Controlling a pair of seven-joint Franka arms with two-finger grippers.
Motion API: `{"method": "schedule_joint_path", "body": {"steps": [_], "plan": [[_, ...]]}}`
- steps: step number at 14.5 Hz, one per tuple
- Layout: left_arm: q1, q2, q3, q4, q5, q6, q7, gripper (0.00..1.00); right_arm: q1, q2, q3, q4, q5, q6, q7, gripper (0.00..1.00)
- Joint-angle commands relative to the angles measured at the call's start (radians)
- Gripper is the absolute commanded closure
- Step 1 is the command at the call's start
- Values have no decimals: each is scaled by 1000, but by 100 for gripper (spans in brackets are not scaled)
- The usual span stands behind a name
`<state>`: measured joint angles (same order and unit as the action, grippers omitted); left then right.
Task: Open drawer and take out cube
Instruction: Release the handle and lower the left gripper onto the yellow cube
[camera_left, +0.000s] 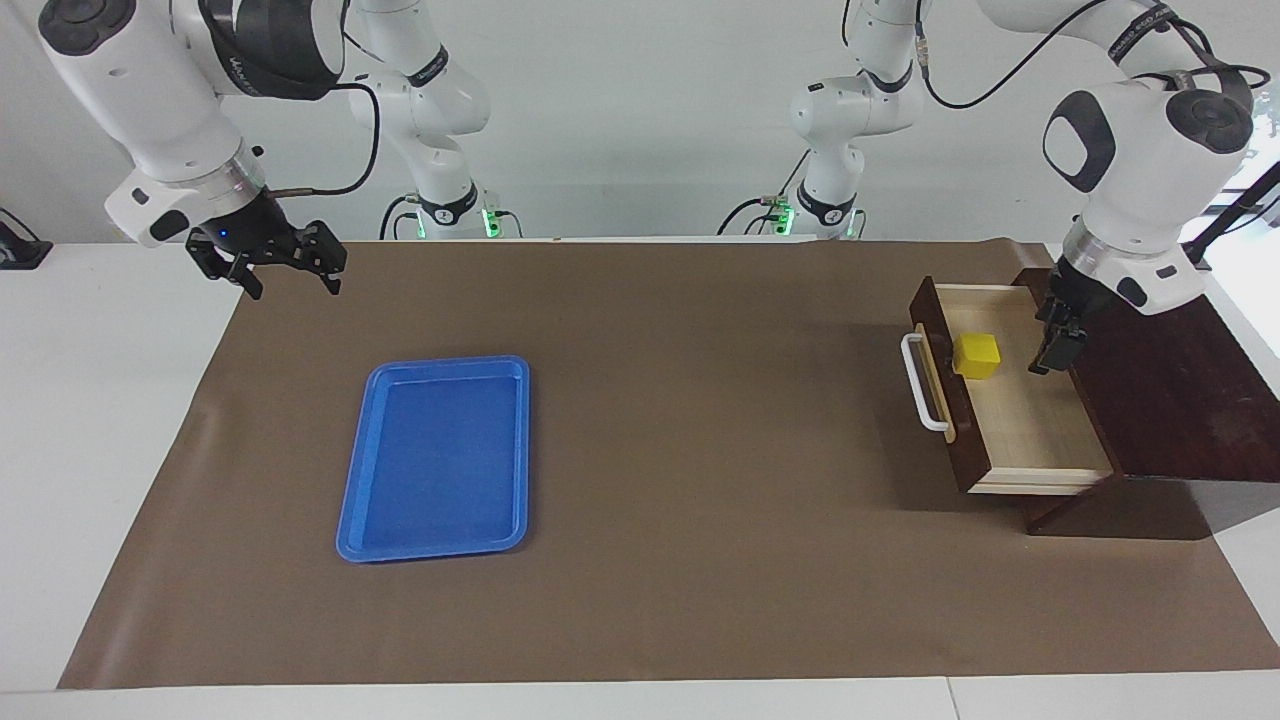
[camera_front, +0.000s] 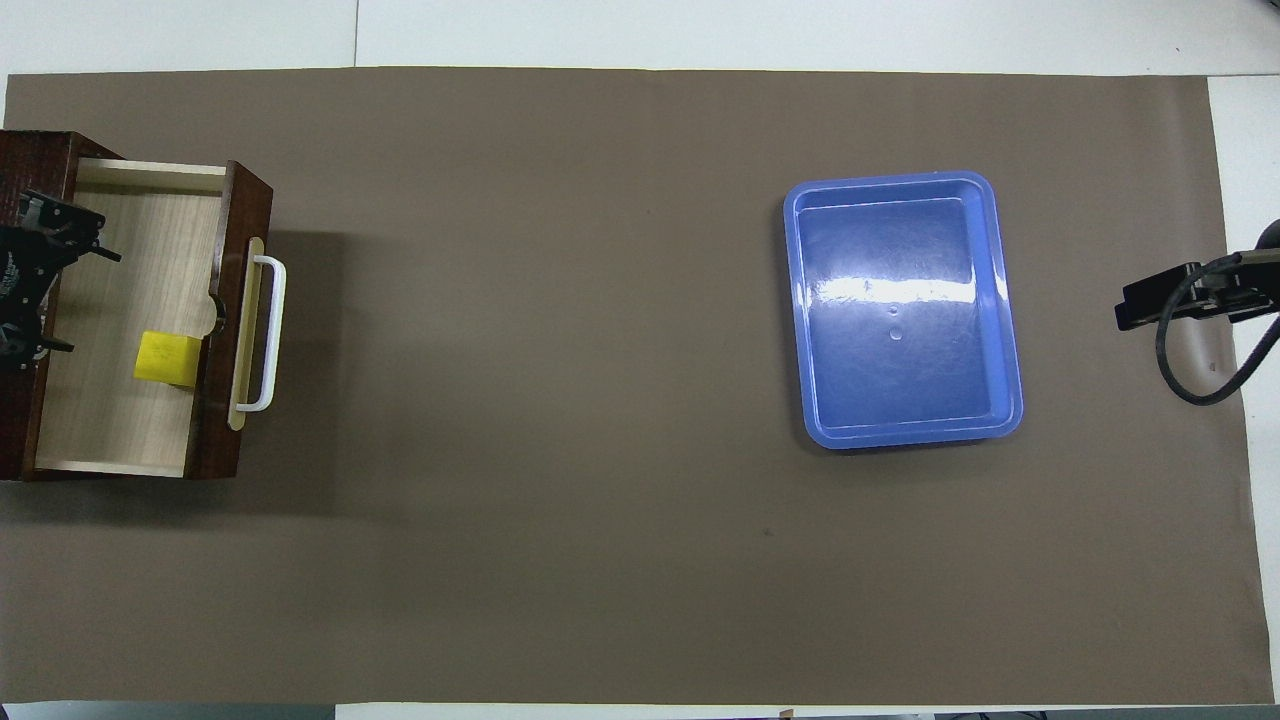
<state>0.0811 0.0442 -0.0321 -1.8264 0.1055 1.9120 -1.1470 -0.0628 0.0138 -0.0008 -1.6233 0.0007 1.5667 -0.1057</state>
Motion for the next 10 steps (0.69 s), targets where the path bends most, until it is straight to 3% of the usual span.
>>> {"method": "schedule_joint_path", "body": {"steps": [1, 9, 10], "plan": [[11, -83, -11, -174, -18, 105, -227, 0, -17, -15, 15, -13, -10, -13, 15, 0], [6, -87, -12, -295, -24, 191, -324, 0, -19, -31, 16, -42, 1, -10, 32, 0], [6, -86, -12, -294, -24, 197, -330, 14, -17, -34, 16, -47, 2, -8, 35, 0]]}}
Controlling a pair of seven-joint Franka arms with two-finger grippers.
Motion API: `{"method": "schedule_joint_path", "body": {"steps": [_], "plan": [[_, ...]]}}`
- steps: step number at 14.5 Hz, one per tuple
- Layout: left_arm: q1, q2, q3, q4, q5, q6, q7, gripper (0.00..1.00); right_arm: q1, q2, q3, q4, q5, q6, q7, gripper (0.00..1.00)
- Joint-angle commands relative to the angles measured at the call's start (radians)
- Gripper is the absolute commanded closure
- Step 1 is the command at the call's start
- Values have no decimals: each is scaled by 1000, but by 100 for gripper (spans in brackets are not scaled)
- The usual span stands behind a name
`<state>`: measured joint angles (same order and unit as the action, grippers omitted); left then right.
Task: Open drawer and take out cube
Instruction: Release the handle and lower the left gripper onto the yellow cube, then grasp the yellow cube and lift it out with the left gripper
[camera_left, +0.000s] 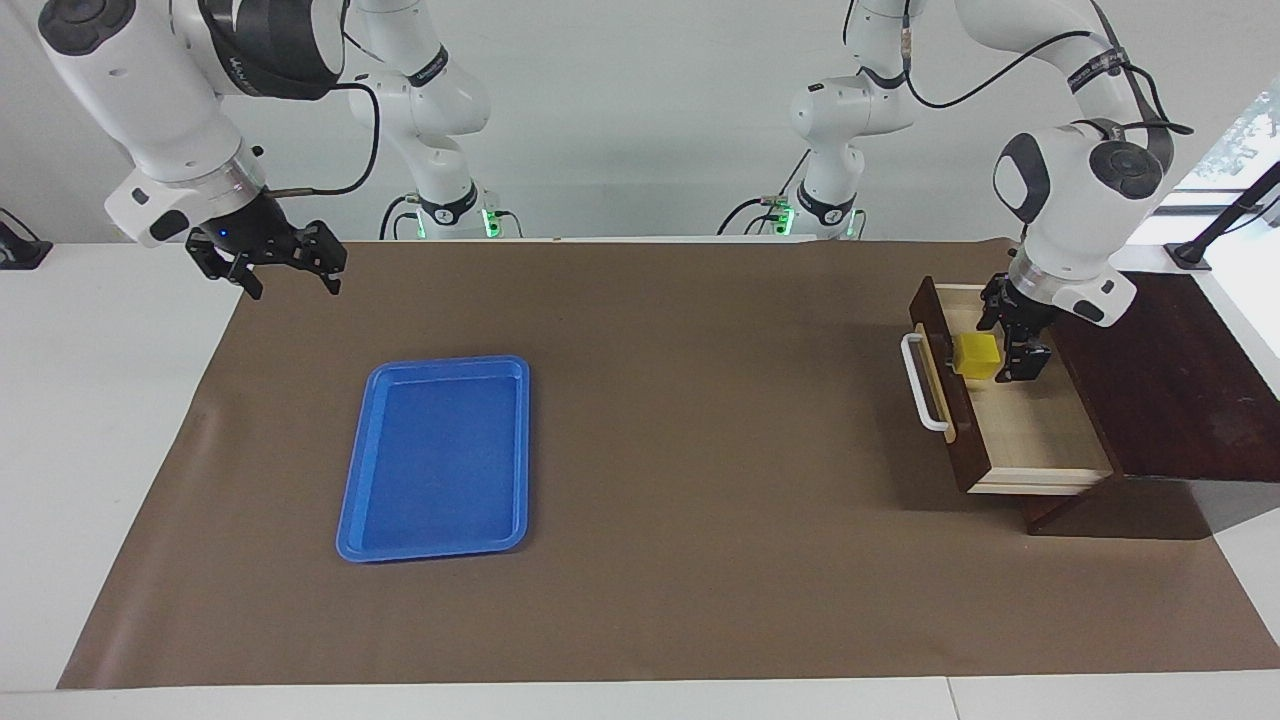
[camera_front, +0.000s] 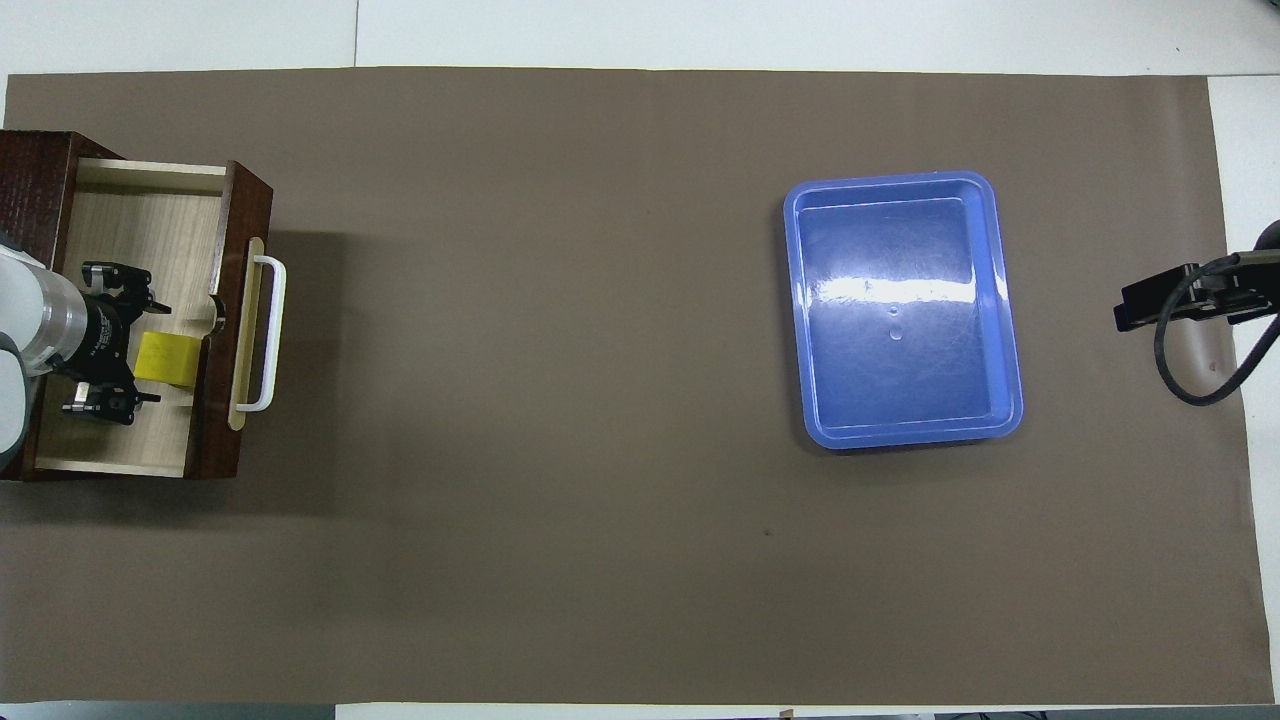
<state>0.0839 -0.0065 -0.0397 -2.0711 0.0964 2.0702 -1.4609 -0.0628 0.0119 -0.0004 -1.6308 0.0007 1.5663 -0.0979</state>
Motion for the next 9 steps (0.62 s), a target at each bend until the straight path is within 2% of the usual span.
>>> {"method": "schedule_joint_path", "body": {"steps": [1, 2, 3, 4, 9], "plan": [[8, -32, -5, -41, -18, 39, -29, 51, -17, -32, 16, -40, 2, -9, 27, 0], [10, -29, -3, -37, -27, 39, -30, 81, -17, -32, 16, -40, 4, -11, 26, 0], [13, -20, -3, -11, -32, 31, -32, 100, -19, -32, 16, -43, 4, -12, 26, 0], [13, -7, -3, 32, -33, 7, -33, 100, -17, -33, 16, -43, 4, -12, 27, 0], [-59, 65, -6, 405, -102, -327, -90, 100, -17, -44, 16, -76, 4, -3, 43, 0]]}}
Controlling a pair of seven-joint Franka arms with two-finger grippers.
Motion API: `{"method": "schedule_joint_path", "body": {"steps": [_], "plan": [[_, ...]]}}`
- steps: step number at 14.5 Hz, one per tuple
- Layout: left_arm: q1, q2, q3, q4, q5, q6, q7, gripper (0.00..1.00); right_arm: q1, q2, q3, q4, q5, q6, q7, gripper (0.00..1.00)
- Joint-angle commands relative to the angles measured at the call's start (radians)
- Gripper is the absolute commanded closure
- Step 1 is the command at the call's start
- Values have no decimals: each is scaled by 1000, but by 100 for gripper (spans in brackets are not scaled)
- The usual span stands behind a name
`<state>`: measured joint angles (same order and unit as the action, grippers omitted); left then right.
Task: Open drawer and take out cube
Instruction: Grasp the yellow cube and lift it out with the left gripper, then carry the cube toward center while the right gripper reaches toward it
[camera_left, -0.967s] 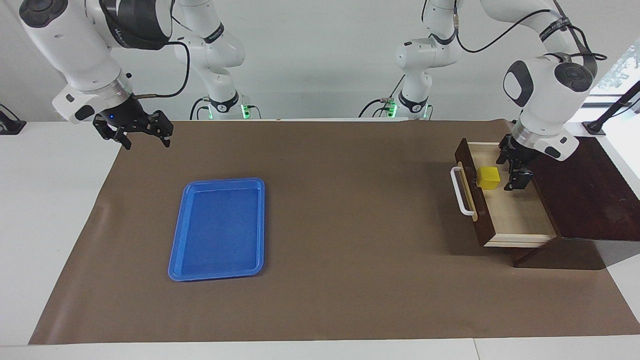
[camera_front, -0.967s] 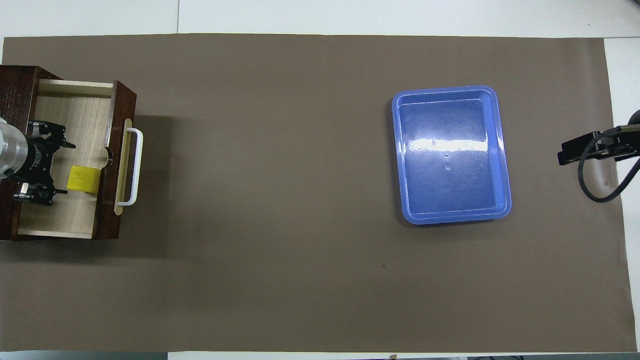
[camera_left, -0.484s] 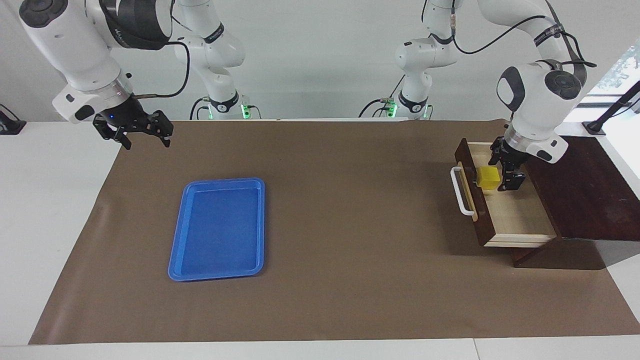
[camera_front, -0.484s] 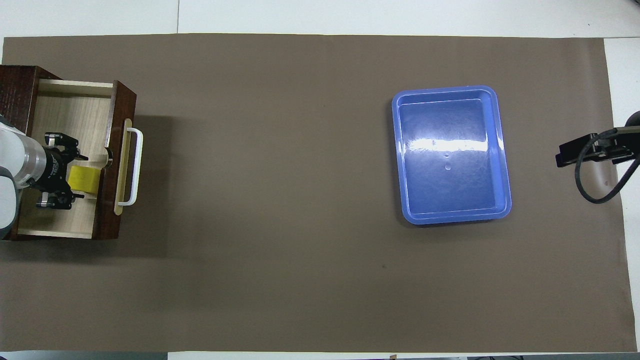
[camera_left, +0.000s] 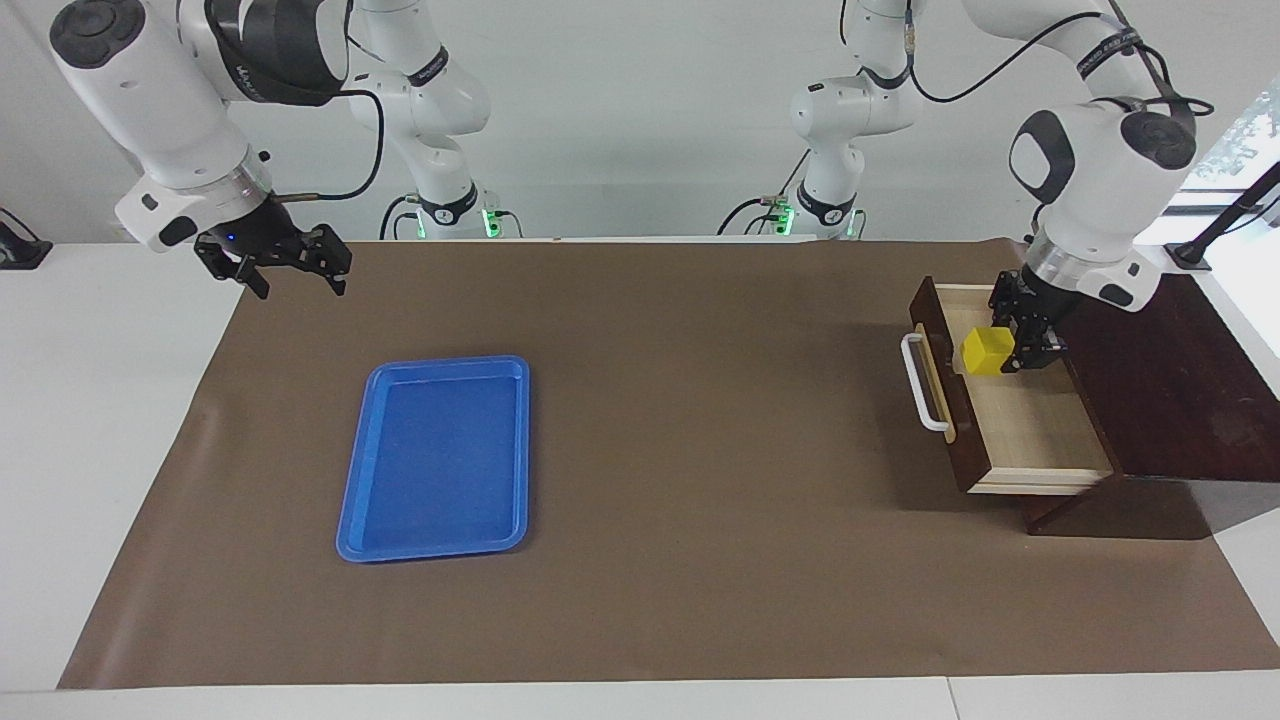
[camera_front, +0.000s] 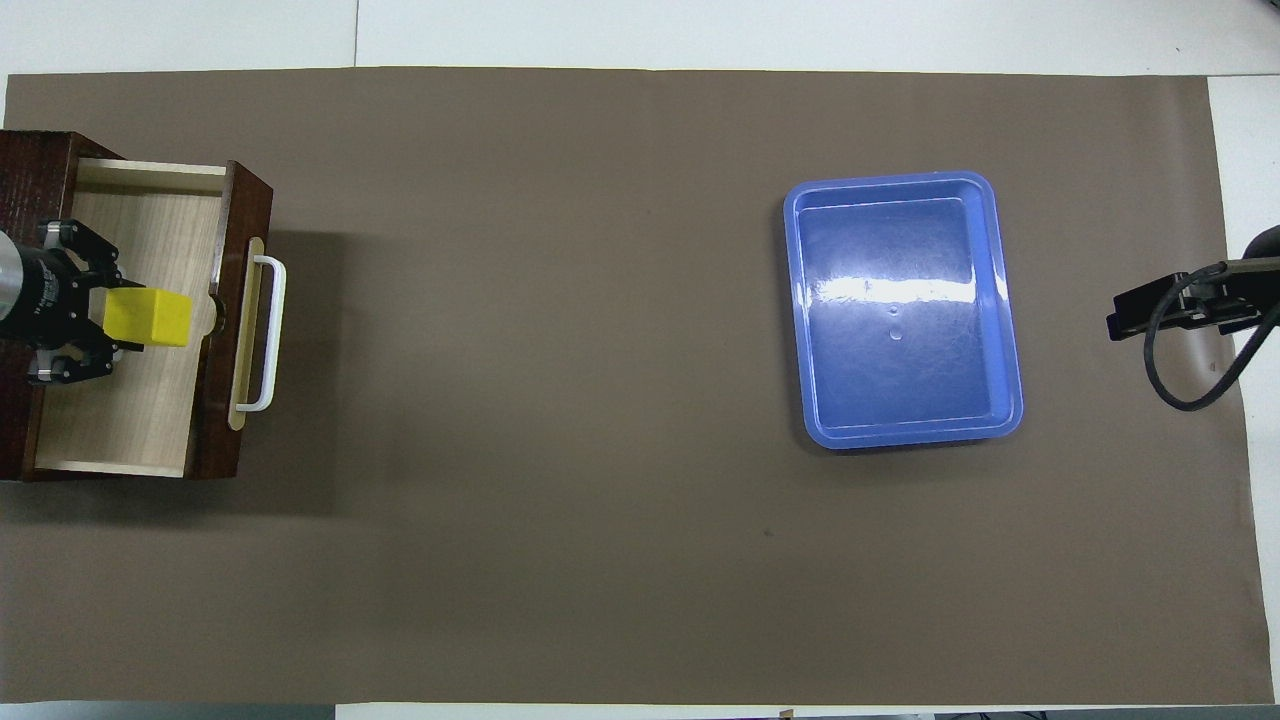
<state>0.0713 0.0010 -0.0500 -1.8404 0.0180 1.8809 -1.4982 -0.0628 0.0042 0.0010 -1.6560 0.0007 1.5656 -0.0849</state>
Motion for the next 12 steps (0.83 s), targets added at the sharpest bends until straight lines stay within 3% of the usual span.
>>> {"method": "schedule_joint_path", "body": {"steps": [1, 5, 8, 10, 12], "plan": [[-85, 62, 4, 208, -24, -166, -116, 100, -12, -53, 14, -82, 7, 8, 75, 0], [-281, 45, -1, 156, -27, -151, -365, 100, -3, -70, 20, -179, 90, 91, 297, 0], [-353, 50, -1, 153, -124, -94, -526, 100, 12, -38, 24, -194, 182, 103, 531, 0], [-463, 73, 2, 150, -128, -69, -635, 100, 47, -9, 24, -215, 257, 152, 716, 0], [-522, 143, 4, 150, -121, 6, -782, 100, 84, 6, 24, -248, 339, 209, 857, 0]]}}
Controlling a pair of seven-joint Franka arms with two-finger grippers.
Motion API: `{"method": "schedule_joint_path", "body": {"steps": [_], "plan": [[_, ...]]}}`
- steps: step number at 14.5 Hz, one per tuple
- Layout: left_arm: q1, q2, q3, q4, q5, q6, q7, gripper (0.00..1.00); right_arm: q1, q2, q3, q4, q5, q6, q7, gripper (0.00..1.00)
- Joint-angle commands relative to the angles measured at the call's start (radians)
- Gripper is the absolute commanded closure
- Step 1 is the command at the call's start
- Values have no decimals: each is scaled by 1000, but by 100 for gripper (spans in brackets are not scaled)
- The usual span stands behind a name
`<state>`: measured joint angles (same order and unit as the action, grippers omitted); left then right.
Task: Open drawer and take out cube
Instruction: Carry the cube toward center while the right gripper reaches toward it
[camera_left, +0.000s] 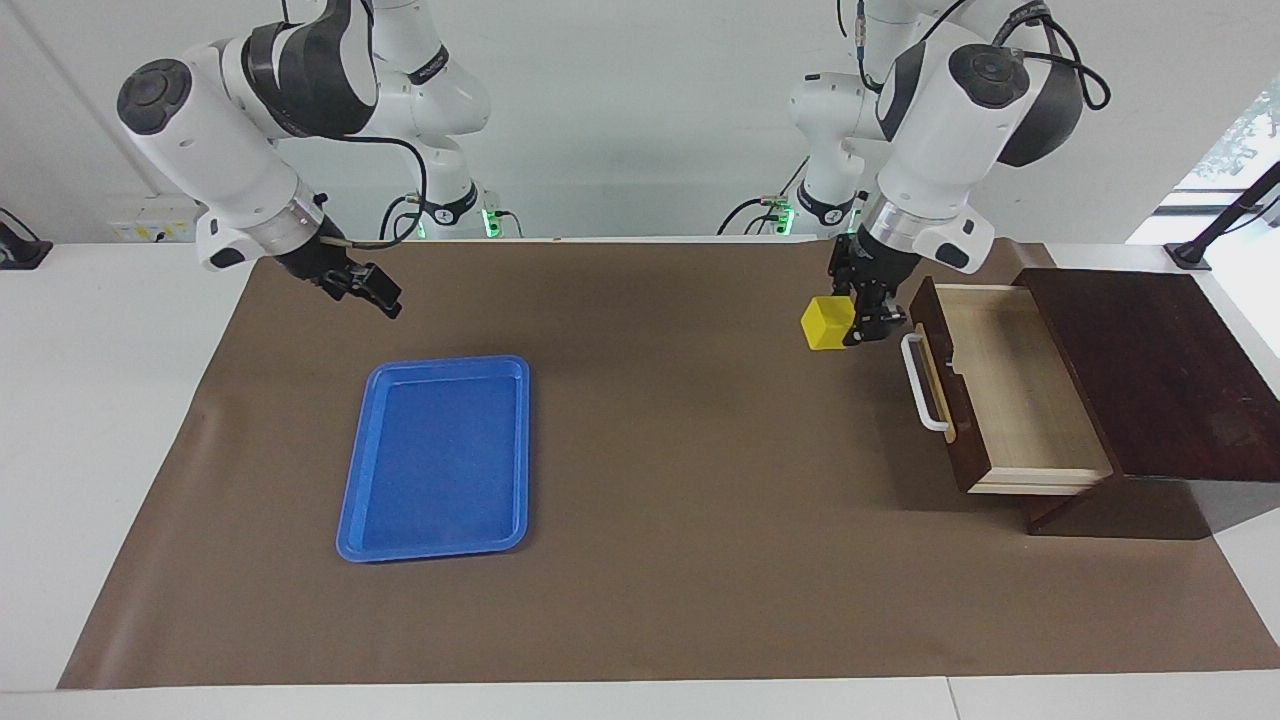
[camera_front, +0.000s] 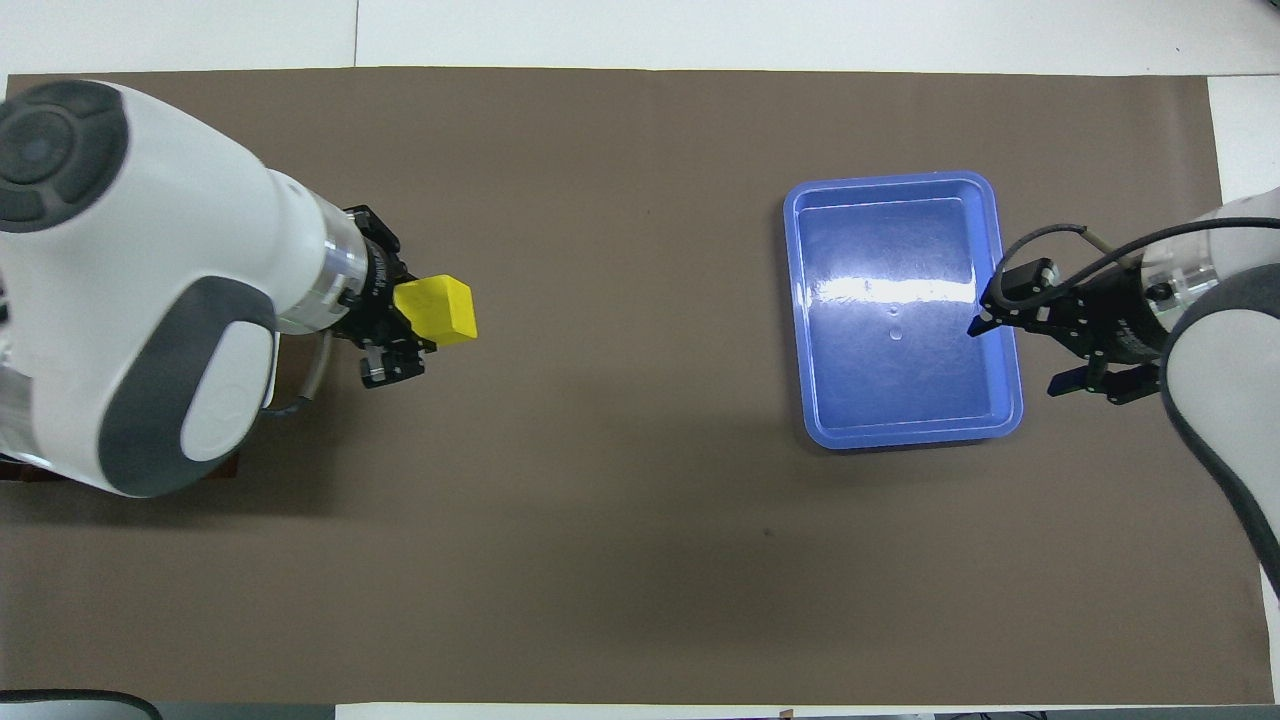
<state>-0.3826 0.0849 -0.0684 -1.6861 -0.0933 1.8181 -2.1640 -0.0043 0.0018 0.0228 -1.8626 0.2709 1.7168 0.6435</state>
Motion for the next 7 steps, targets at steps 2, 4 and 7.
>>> {"method": "schedule_joint_path", "body": {"steps": [2, 4, 7], "plan": [[-99, 101, 22, -6, -5, 119, -161, 100, 76, 30, 2, -64, 135, 105, 244, 0], [-113, 105, 22, -18, -2, 158, -198, 100, 124, 56, 2, -81, 204, 164, 359, 0], [-117, 105, 21, -43, 33, 176, -197, 100, 194, 84, 2, -111, 293, 259, 481, 0]]}}
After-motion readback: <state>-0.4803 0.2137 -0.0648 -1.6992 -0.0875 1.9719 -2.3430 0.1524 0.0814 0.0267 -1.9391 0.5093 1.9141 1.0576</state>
